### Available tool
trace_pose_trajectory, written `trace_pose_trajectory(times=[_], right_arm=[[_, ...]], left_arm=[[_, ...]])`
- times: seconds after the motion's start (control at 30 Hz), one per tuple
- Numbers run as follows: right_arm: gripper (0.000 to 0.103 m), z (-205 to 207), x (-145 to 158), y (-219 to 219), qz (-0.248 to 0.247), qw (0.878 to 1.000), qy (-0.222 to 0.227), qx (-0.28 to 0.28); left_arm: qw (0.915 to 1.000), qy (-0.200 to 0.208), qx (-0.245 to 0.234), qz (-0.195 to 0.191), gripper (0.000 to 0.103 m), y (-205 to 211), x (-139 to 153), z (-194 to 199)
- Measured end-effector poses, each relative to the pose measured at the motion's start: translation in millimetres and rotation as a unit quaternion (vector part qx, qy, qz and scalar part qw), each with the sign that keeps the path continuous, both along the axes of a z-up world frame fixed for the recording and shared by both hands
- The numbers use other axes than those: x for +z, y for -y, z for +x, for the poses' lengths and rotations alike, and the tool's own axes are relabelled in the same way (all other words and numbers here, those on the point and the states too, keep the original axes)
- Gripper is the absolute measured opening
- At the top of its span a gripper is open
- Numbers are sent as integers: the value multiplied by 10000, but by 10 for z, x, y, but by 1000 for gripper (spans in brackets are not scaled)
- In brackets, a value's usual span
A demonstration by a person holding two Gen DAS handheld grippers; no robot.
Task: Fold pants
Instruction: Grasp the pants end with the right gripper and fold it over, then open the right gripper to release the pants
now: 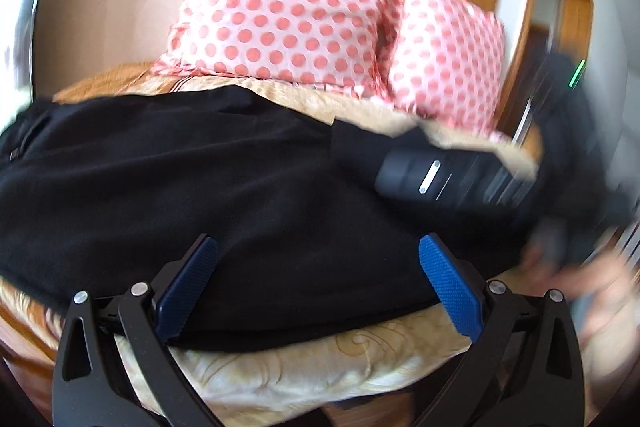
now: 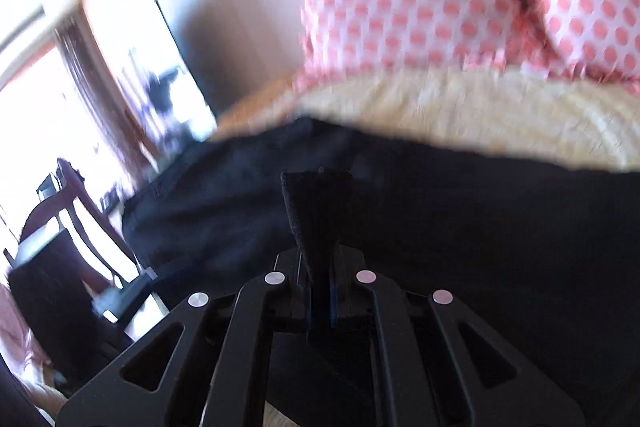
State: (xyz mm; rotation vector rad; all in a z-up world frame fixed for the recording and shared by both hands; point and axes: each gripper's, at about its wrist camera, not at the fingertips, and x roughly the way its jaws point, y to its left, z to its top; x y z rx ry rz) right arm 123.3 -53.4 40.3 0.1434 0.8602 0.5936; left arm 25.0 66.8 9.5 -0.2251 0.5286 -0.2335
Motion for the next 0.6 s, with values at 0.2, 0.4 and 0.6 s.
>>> trace_pose_trajectory(times=[0.2,0.4,0.6], right_arm=[[6,65,17,-64,158,9999,-50,-25],[6,-24,7,-108,72,9999,43,107],[7,-163,-19,-209,-437,9981,289,327]], left_arm=[[9977,296,563,-236,101,-338,246,-232],[9940,383,1010,184,101,-475,344,-349],[9917,317,1232,159,101,-610,335,-370]])
